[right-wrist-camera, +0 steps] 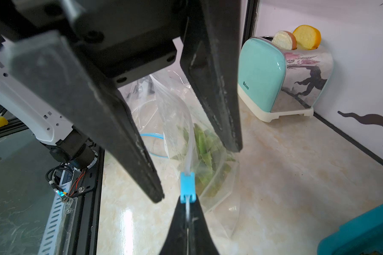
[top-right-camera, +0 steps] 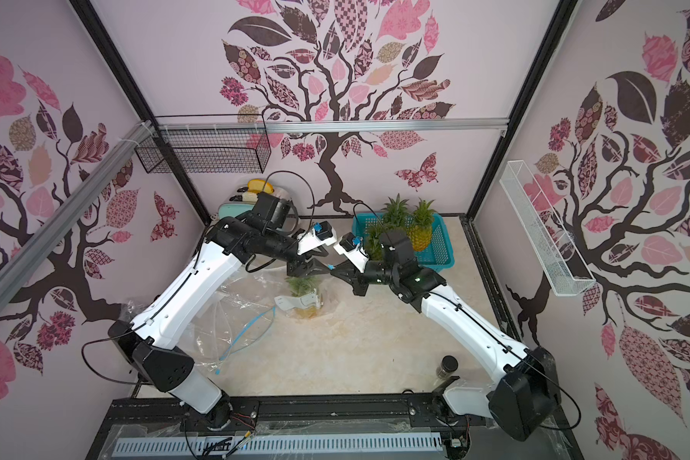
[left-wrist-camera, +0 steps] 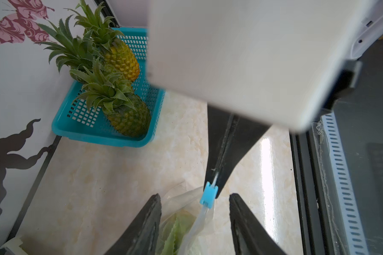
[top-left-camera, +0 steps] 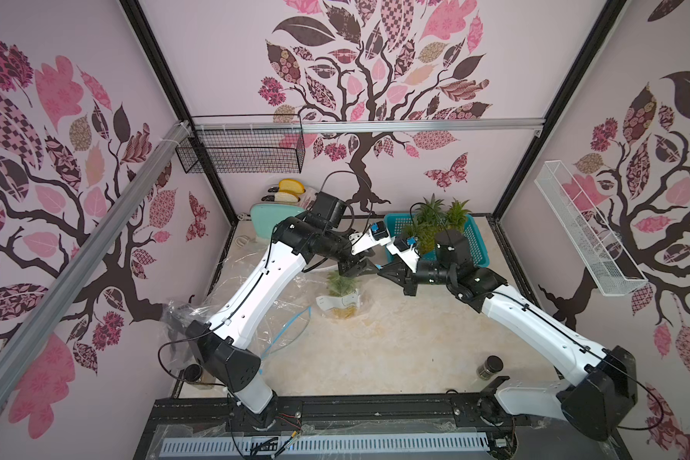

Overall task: Open the zip-top bag and take out the pineapple
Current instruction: Unzip the zipper on the zipper food storage bag.

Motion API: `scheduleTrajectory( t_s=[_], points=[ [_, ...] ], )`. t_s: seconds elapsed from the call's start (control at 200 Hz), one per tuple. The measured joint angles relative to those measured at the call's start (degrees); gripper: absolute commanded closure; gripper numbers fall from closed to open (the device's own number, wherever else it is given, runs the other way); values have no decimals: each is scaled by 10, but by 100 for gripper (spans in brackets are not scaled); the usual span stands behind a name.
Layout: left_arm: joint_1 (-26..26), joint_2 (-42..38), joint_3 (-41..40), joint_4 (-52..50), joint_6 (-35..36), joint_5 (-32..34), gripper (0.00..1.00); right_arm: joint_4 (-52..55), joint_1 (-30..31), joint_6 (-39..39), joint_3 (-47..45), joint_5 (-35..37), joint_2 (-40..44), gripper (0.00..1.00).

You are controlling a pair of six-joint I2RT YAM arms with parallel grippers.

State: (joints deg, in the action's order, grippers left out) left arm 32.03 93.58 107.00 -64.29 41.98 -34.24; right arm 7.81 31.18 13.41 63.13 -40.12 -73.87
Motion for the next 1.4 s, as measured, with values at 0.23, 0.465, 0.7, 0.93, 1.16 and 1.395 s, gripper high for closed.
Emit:
scheduleTrajectory(
  t_s=[0.23,0.465,0.7,0.93,1.16,1.395],
  points=[
    [0,7,16,-24,15,-17,50,1,0,11,8,-2,-7,100],
    [-1,25,17,-29,17,-23,51,10,-1,12,13,-3,-10,100],
    [-1,26,22,-29,13,-23,79,9,-1,12,13,-7,-10,100],
    [-1,27,22,-27,14,-21,90,5,-1,10,13,-2,-10,100],
    [-1,27,21,-19,13,-16,100,0,-1,1,13,7,-10,100],
    [-1,11,-5,10,8,-3,100,-21,-12,-21,3,4,-9,100]
  ],
)
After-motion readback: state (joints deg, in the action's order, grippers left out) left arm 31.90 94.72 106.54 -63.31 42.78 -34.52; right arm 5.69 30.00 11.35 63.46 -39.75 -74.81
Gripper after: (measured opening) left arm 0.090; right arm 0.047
